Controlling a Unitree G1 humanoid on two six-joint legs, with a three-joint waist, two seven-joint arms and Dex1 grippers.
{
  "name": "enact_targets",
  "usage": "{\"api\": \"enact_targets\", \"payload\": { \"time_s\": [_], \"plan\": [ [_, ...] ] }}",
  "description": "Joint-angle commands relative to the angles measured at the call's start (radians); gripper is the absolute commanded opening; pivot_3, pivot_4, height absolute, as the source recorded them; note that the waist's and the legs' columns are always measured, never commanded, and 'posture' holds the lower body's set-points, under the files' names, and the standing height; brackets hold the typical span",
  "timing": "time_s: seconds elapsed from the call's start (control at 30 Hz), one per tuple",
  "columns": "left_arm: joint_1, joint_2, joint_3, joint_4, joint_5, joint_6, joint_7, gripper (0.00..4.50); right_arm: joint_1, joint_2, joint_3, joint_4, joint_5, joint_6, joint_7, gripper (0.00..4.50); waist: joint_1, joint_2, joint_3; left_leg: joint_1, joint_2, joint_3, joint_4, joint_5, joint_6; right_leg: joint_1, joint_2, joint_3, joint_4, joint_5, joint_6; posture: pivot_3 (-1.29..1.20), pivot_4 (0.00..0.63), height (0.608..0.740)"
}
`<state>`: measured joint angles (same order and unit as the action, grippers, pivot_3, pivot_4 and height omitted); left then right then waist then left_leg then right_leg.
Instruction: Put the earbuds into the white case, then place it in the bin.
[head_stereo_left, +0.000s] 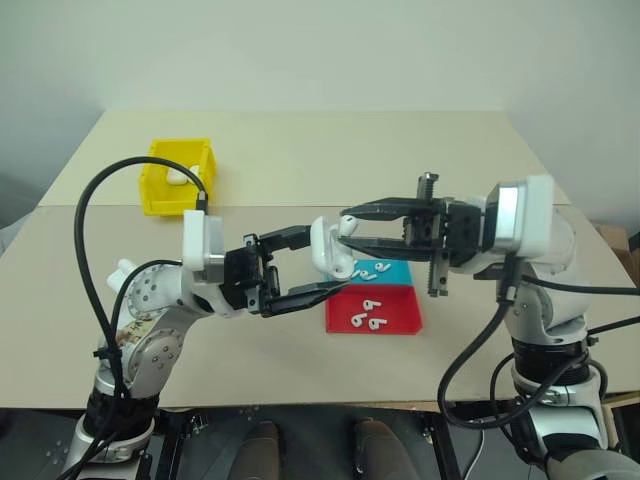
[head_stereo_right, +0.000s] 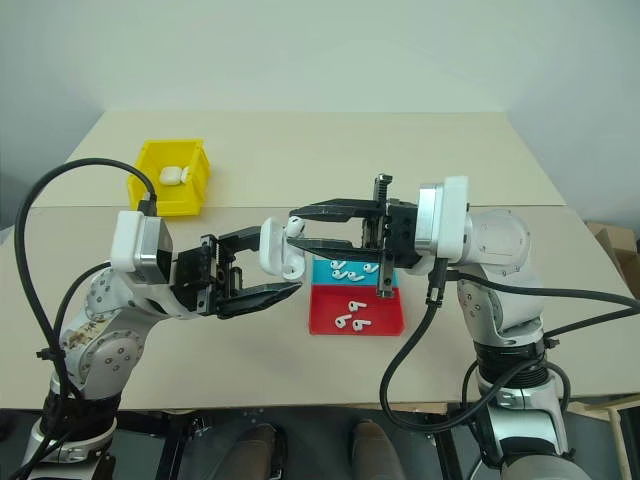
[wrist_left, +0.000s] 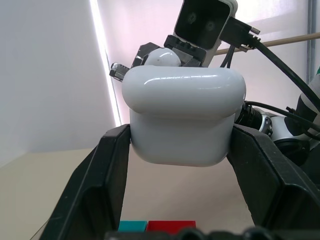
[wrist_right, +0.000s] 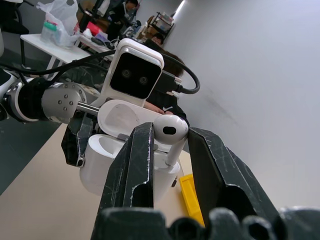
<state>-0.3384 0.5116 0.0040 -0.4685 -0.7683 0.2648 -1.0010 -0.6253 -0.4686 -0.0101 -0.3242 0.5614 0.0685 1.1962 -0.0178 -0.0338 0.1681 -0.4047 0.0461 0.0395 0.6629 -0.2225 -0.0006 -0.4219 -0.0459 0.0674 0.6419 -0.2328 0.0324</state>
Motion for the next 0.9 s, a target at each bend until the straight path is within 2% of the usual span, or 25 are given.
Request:
{"api": "enact_targets", "payload": {
  "time_s": [0.03,0.8,0.9],
  "plan": [
    [-0.011,0.001,0.014,-0.033,-0.008,-0.009,-0.003,2.79,-0.012,-0.012,0.004,-0.015,-0.003,-0.024,-0.004,1.26,0.000,0.000,0.000,0.000,0.000,0.000,0.000,0.000,0.000,0.000,0.000,0.000,0.000,0.000,0.000,0.00,0.150,0.740],
    [-0.018,-0.003,0.003,-0.022,0.013,-0.010,-0.014,2.79,-0.029,-0.027,0.057,0.037,-0.042,-0.094,0.030,1.26,0.001,0.000,0.000,0.000,0.001,0.000,0.000,0.000,0.000,0.000,0.001,0.000,0.000,0.000,-0.001,0.00,0.150,0.740],
    [-0.018,-0.007,0.004,-0.019,0.016,-0.015,-0.015,2.79,-0.020,-0.041,0.068,0.042,-0.061,-0.119,0.051,1.90,0.002,0.000,0.000,0.000,0.001,0.000,0.000,0.000,0.000,0.000,0.001,0.000,0.000,0.000,-0.001,0.00,0.150,0.740]
  ]
}}
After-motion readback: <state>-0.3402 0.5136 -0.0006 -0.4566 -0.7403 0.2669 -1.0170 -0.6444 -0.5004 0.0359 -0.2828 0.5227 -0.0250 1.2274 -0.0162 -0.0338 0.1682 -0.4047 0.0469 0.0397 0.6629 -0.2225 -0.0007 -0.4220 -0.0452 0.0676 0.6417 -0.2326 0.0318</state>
